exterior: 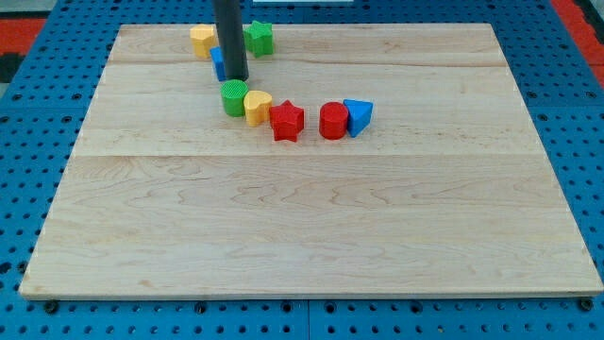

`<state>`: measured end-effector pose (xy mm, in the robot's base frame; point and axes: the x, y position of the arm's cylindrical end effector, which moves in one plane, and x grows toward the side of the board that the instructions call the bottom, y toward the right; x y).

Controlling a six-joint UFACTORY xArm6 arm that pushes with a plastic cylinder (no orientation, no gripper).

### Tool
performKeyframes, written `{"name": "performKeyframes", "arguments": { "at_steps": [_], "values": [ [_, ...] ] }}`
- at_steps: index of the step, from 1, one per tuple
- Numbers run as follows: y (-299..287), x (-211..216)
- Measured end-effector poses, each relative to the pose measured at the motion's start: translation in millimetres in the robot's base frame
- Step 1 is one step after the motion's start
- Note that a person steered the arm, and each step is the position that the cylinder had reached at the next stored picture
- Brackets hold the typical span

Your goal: Slide the blue cube to the top left

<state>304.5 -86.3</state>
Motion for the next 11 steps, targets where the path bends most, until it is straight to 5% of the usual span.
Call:
{"name": "performKeyframes", "arguments": {
  "at_steps": [1,3,5,7,9,10,11],
  "values": [
    [57,2],
    [-52,-39],
    [-44,6],
    [-119,-41],
    [-111,-46],
    [-91,-11],
    [-138,-23]
  ]
}}
